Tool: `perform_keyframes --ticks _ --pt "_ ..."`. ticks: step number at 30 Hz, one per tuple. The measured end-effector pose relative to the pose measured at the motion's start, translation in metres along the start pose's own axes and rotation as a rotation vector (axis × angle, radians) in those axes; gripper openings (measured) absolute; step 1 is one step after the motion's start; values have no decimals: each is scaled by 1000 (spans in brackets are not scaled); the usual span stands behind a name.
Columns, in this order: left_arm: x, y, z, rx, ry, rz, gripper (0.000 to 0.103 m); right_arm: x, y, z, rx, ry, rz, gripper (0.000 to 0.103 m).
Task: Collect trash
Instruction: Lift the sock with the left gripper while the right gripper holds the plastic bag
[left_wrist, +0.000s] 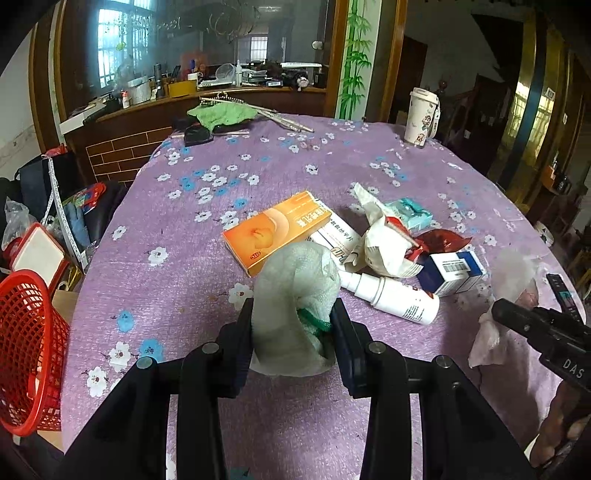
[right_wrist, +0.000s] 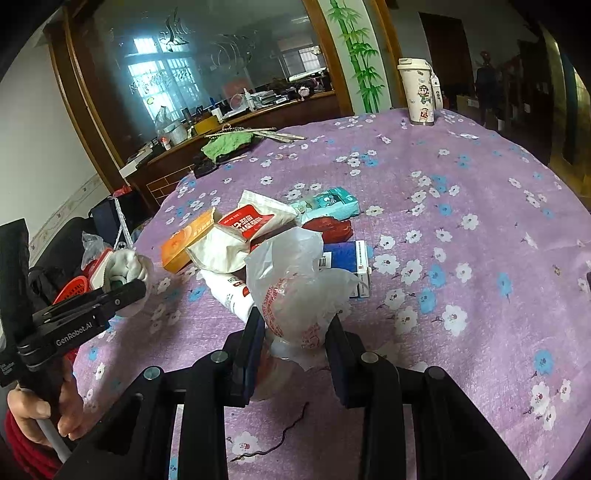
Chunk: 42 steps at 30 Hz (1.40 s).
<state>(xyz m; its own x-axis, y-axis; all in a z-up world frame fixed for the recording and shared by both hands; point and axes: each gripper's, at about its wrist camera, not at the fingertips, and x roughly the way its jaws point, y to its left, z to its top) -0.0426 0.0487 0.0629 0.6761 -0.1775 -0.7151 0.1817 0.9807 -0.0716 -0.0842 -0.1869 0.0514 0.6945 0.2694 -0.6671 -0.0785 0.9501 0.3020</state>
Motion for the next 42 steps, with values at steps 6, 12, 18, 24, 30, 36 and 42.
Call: perform_keyframes --ticks 6,12,18,24,30,36,42 --pt "-11 1 -1 -1 -20 0 37 -5 3 -1 -8 -6 1 34" --pt "-21 4 -4 -4 -33 -5 37 -8 10 -3 -21 -8 4 34" --pt "-27 8 -7 -8 -41 -6 37 -11 16 -3 -31 -11 4 34" --pt "-31 12 -10 -13 -47 -5 37 -12 23 -5 -44 -10 2 34" --pt "-36 18 -13 -22 -56 1 37 -13 31 -6 -59 -8 2 34" --pt "-40 23 -16 -30 -58 4 37 -13 37 -7 -71 -6 1 34" --pt "-44 32 -19 -46 -64 9 38 -12 44 -9 -86 -3 3 34"
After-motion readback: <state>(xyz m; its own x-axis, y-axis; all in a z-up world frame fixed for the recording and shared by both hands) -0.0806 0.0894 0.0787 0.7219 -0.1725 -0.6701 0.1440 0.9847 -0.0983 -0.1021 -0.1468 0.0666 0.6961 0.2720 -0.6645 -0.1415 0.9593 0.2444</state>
